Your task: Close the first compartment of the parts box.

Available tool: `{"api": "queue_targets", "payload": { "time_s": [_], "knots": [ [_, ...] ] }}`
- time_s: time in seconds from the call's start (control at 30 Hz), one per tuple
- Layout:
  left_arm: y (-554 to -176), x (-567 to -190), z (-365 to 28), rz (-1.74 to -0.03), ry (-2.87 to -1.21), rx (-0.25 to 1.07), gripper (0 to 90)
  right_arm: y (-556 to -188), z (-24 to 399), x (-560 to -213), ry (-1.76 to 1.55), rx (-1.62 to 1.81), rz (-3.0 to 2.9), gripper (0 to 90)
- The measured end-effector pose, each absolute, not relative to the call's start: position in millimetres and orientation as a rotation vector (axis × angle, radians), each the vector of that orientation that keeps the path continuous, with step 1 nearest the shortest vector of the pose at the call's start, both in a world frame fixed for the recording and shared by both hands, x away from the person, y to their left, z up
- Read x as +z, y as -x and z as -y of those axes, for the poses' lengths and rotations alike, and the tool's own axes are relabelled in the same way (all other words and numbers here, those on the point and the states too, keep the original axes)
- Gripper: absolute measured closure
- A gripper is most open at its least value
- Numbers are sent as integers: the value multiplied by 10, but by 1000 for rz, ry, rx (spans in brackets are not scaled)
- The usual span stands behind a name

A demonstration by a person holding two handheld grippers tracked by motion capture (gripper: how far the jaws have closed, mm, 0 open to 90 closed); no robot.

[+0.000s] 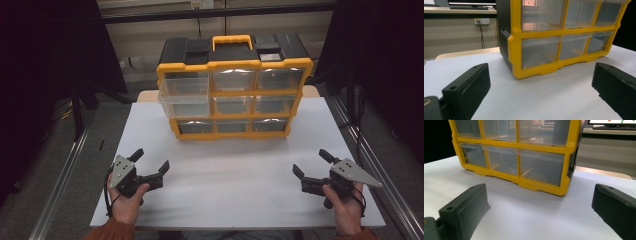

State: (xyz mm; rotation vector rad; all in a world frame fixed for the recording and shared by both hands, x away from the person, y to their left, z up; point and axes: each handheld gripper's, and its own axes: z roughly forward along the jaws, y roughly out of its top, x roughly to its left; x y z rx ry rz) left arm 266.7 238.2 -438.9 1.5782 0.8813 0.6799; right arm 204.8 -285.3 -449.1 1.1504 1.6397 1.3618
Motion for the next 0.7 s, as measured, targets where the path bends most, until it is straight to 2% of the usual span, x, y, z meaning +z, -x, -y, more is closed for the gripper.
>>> {"api": "queue_targets", "payload": {
  "time_s": [0.7],
  "knots": [
    [-2571, -4164, -2301, -811, -1589, 639, 40, -2048, 2840, -4492, -1135, 1364, -1659, 6]
  ]
}}
